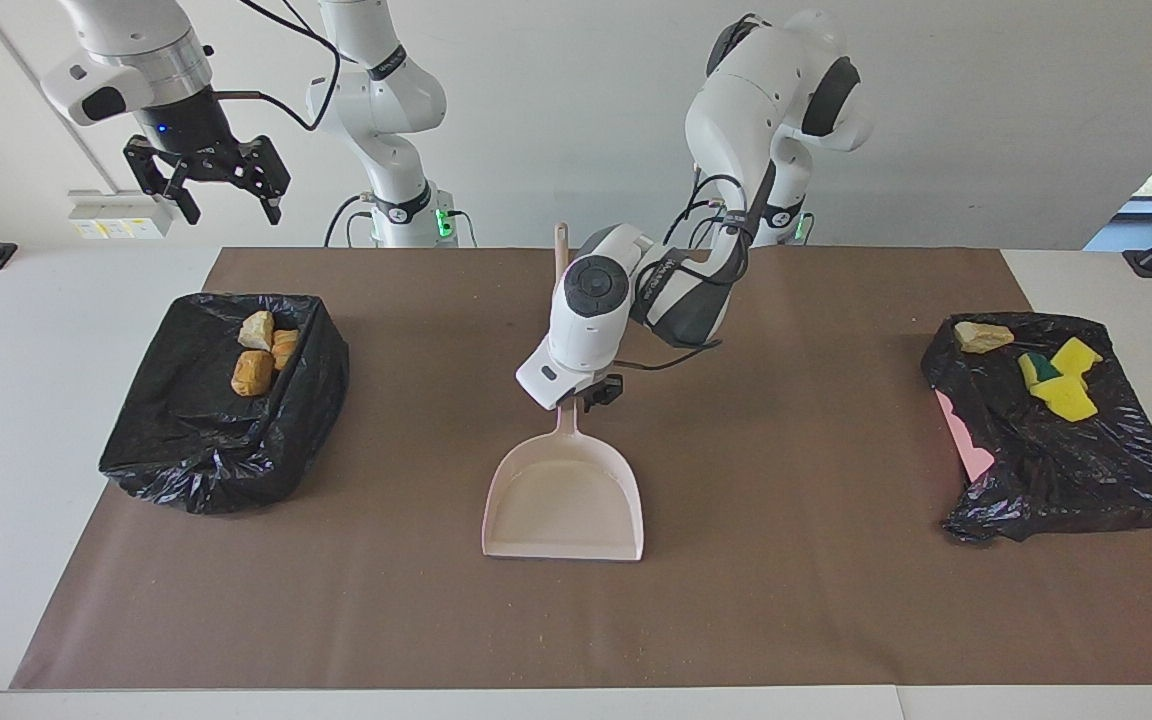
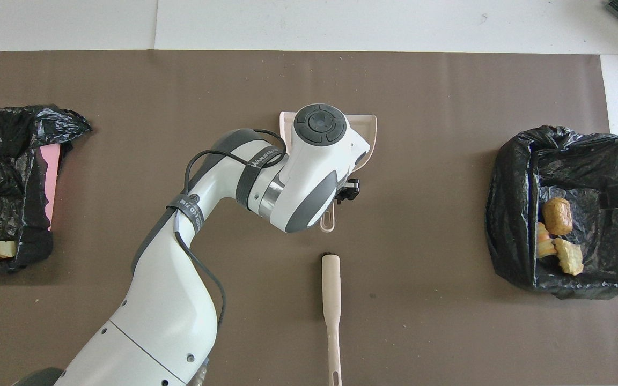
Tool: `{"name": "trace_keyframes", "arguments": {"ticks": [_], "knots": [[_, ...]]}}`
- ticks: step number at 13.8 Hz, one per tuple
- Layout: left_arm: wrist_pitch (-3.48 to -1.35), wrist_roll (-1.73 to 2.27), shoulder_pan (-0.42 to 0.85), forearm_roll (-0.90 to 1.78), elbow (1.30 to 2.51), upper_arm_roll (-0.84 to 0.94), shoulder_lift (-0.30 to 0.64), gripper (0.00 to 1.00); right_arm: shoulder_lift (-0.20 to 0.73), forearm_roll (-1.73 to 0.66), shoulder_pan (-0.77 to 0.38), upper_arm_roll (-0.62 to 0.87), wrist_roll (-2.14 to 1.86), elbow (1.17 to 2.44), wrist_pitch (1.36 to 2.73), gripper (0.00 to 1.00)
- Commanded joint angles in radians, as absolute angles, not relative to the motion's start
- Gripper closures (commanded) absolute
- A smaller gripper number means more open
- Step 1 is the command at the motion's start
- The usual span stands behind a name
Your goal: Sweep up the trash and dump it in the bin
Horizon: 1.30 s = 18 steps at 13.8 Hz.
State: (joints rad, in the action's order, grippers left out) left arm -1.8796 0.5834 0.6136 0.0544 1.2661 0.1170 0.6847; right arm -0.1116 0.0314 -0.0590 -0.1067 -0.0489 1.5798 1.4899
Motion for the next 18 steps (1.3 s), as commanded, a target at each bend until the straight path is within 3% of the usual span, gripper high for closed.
{"name": "trace_keyframes", "arguments": {"ticks": [1,4,9,11,15,18], "knots": [[-1.887,0.592,0.611,-0.027,1.298,0.109,0.64,0.0,-0.138,0.035,-0.052,-0.1,-0.072,1.612,1.506,0.0],[-1.89,0.575,0.533,-0.029,1.418,0.095,0.484,0.0,-0.138,0.035,-0.052,-0.1,-0.071,1.612,1.506,0.0],[-1.884,0.459,0.369,-0.069,1.742,0.094,0.149,0.0,-0.138,0.035,-0.052,-0.1,-0.071,1.614,1.508,0.0],[-1.872,0.327,0.293,-0.069,1.798,0.094,0.06,0.0,-0.138,0.035,-0.052,-0.1,-0.071,1.614,1.508,0.0],[-1.764,0.132,0.163,-0.071,1.728,0.092,-0.012,0.0,-0.138,0.035,-0.052,-0.1,-0.071,1.615,1.506,0.0],[-1.607,0.063,0.086,-0.057,1.584,0.08,-0.034,0.0,-0.138,0.035,-0.052,-0.1,-0.071,1.615,1.506,0.0]]}}
